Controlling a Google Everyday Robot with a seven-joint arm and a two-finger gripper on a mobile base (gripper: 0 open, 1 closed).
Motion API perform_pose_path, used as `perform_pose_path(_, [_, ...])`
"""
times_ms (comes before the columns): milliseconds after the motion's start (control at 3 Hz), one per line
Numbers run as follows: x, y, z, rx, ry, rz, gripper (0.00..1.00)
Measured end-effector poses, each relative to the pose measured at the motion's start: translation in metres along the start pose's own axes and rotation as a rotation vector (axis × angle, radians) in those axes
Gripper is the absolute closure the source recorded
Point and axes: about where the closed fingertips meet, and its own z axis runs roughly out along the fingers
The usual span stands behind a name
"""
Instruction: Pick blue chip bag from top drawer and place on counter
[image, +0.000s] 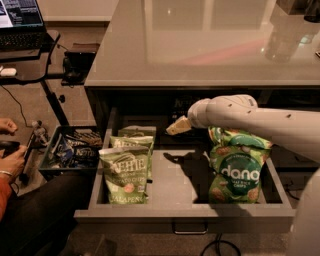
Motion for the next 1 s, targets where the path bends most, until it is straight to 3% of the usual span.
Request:
perform_pose_path(333, [0.006, 0.000, 0.020, -0.014, 0.018, 0.007, 0.00])
perform_pose_path(1000, [0.020, -0.004, 0.046, 0.004, 0.060, 0.011, 0.00])
